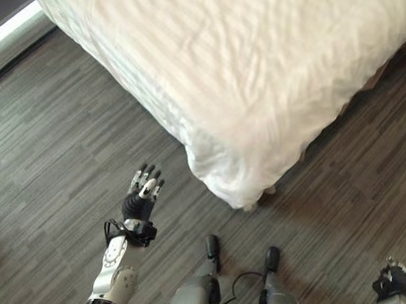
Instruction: Making the bed.
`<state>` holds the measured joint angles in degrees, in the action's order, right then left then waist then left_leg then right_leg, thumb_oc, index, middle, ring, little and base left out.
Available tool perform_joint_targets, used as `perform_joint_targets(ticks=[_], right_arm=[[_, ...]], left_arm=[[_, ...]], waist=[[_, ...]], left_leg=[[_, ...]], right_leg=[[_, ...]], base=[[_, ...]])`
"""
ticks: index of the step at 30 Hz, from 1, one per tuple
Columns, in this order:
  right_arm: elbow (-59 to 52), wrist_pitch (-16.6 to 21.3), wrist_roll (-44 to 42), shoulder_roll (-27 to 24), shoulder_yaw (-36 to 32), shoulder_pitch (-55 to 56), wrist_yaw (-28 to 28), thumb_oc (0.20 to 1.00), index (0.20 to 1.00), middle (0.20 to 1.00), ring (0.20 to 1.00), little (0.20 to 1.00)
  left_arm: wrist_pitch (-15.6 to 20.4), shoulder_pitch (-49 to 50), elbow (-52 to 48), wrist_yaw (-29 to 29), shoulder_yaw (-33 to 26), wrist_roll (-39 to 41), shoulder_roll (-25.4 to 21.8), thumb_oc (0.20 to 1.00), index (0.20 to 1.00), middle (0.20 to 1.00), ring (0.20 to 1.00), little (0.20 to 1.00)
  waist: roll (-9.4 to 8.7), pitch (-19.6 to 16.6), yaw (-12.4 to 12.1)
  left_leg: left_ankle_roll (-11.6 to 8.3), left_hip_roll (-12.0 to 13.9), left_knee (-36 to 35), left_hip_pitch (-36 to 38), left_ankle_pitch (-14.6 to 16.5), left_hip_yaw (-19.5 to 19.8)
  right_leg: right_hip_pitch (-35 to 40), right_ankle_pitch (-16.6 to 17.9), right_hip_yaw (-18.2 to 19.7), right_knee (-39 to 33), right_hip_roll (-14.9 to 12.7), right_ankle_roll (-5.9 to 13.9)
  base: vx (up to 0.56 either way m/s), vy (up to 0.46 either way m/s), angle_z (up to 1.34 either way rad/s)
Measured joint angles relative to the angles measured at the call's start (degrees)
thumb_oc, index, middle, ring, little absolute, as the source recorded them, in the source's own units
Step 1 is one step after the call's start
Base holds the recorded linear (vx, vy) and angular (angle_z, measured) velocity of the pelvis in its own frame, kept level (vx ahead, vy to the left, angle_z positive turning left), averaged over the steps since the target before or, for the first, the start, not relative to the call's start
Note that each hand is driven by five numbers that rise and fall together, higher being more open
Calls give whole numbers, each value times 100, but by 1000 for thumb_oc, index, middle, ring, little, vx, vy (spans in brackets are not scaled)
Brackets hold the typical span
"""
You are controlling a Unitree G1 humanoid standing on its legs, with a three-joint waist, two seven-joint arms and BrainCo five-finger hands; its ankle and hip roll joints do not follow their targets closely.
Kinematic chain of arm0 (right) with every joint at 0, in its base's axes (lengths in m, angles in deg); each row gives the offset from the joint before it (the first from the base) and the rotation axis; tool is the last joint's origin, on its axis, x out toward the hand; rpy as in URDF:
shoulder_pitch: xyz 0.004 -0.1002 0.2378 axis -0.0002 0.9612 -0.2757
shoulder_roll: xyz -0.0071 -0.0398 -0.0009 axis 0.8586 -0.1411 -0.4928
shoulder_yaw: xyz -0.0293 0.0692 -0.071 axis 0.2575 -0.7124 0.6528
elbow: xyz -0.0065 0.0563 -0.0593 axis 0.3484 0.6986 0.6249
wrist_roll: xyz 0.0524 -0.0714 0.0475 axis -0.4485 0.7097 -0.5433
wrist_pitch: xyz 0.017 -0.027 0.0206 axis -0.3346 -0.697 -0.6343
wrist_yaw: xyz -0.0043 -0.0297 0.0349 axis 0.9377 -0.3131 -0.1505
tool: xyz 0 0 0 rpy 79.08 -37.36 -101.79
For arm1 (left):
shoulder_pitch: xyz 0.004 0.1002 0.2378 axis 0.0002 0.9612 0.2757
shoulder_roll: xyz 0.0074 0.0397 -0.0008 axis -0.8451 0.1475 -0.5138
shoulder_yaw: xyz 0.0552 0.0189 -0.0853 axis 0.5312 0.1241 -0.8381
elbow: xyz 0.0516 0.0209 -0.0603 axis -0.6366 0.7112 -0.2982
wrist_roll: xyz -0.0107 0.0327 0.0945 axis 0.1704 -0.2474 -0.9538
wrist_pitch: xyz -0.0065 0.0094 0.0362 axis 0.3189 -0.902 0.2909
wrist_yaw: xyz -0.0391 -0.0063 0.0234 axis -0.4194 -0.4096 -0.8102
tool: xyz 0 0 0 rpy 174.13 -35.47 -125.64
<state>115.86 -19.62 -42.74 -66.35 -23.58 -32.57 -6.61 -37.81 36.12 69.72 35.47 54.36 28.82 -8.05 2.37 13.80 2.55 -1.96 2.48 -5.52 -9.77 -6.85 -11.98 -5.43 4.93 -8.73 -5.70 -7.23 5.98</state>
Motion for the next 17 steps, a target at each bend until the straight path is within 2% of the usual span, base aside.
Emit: perform_joint_targets(ticks=[1, 2, 6, 10, 17], right_arm=[[-1031, 36, 118, 226, 102, 234, 99, 1000, 1000, 1000, 1000, 1000], [-1377, 63, 195, 304, 203, 326, 113, 1000, 1000, 1000, 1000, 1000], [-2034, 98, 664, 655, 637, 715, 29, 1000, 1000, 1000, 1000, 1000], [-2459, -7, 1400, 887, 941, 1305, 17, 1000, 1000, 1000, 1000, 1000], [-2654, -150, 2177, 924, 1876, 1559, -112, 1000, 1000, 1000, 1000, 1000]], left_arm=[[2, 26, 139, 51, -33, -192, -22, 1000, 1000, 1000, 1000, 1000], [-5, 52, 166, 91, -35, -278, -21, 1000, 1000, 1000, 1000, 1000], [-141, 195, 410, 165, 49, -814, 23, 1000, 1000, 1000, 1000, 1000], [-321, 475, 441, 160, 164, -1068, 159, 1000, 1000, 1000, 1000, 1000], [-482, 500, 583, 149, 962, -1525, 298, 1000, 1000, 1000, 1000, 1000]], waist=[[-67, -340, 25], [-109, -469, 33], [-282, -1023, 39], [-314, -1165, 43], [-223, -1315, 55]], left_leg=[[-25, 6, -16, 230, 69, 1], [-60, 12, -16, 320, 102, -5], [-96, 33, -18, 653, 213, -10], [-86, 20, -19, 876, 263, -17], [-66, 26, -20, 1121, 300, -76]], right_leg=[[214, -112, -8, 0, 7, 23], [305, -166, -1, 2, 10, -5], [621, -256, -3, -1, 34, 1], [843, -289, -6, -13, 15, -3], [1072, -344, 51, -24, 9, -3]], base=[[68, -31, 1], [67, -39, -1], [28, -27, -1], [59, -29, -1], [16, -14, -4]])
